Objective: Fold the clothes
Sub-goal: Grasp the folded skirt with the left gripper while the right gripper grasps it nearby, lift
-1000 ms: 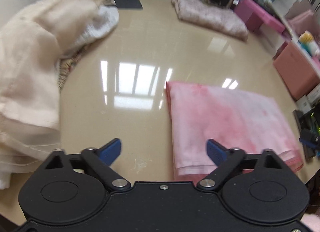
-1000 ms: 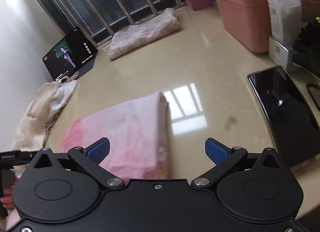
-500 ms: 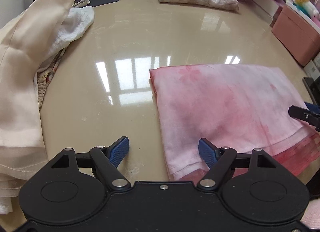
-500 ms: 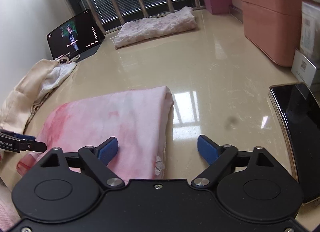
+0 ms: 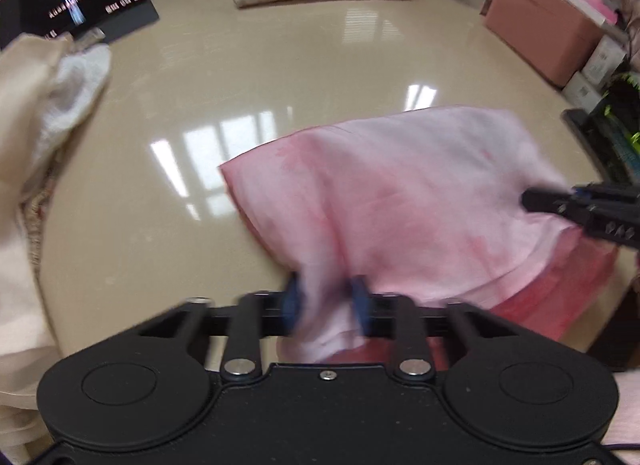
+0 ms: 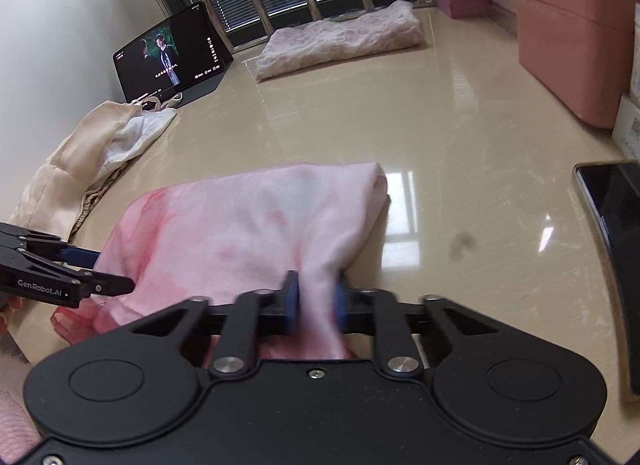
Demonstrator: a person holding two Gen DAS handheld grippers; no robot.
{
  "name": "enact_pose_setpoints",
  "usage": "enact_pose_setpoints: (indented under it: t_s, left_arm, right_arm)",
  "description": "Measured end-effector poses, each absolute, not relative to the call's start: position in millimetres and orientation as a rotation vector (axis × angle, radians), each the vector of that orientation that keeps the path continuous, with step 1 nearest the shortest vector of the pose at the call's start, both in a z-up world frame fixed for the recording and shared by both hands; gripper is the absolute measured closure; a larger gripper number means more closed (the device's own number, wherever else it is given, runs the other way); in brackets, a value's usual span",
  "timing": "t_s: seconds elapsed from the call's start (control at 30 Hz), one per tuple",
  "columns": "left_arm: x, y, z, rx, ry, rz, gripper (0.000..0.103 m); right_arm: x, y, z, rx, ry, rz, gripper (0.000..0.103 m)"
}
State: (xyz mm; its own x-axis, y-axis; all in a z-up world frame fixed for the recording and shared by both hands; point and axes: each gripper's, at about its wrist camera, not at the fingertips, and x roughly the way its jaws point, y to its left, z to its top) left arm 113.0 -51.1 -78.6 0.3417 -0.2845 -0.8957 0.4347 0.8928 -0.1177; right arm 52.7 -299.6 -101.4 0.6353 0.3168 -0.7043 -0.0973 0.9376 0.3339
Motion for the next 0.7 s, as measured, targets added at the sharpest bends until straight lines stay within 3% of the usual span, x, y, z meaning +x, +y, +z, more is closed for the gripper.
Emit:
enact_pose_setpoints:
  t_s: [0.3, 0.7]
  left_arm:
    - [109.6, -40.9, -72.2, 0.064, 1.048, -0.507, 0.096]
    - [142.5, -48.1, -8.8, 0.115, 0.788, -0.506, 0.096]
  right_arm:
    - [49.0, -298.1, -78.6, 0.257, 0.762, 0.300, 0.098]
    - [95.4, -302.5, -28.4, 0.165, 0.590, 0.321, 0.098]
